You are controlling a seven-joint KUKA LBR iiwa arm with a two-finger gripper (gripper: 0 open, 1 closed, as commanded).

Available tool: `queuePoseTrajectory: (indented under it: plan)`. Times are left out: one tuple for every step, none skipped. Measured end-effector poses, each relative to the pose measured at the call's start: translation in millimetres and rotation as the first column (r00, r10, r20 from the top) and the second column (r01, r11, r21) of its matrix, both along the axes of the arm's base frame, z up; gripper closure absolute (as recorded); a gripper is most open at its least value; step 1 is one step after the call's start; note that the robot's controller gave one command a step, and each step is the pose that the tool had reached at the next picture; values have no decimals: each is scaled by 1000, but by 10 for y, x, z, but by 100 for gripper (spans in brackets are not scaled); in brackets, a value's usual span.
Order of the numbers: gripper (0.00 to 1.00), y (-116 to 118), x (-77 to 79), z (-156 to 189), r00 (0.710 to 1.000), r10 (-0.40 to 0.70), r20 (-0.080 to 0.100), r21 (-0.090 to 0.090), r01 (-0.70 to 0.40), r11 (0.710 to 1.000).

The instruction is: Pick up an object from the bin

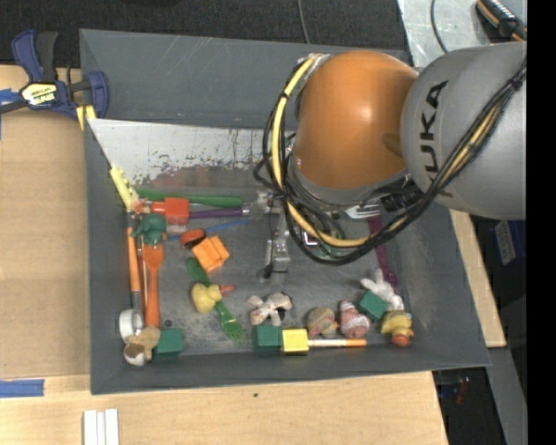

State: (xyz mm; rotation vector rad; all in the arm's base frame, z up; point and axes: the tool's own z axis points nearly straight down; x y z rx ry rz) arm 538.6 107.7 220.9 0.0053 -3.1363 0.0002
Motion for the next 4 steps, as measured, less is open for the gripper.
queuePoseTrajectory:
  plan:
    - [0,-7,16,49,1000,-3,9,1,3,1000]
    - [0,-182,-203,-715,999,-30,12,2,30,1000]
    - [0,-571,210,-1451,999,-43,28,5,43,999]
    - [0,-872,-115,-778,997,76,12,3,-76,997]
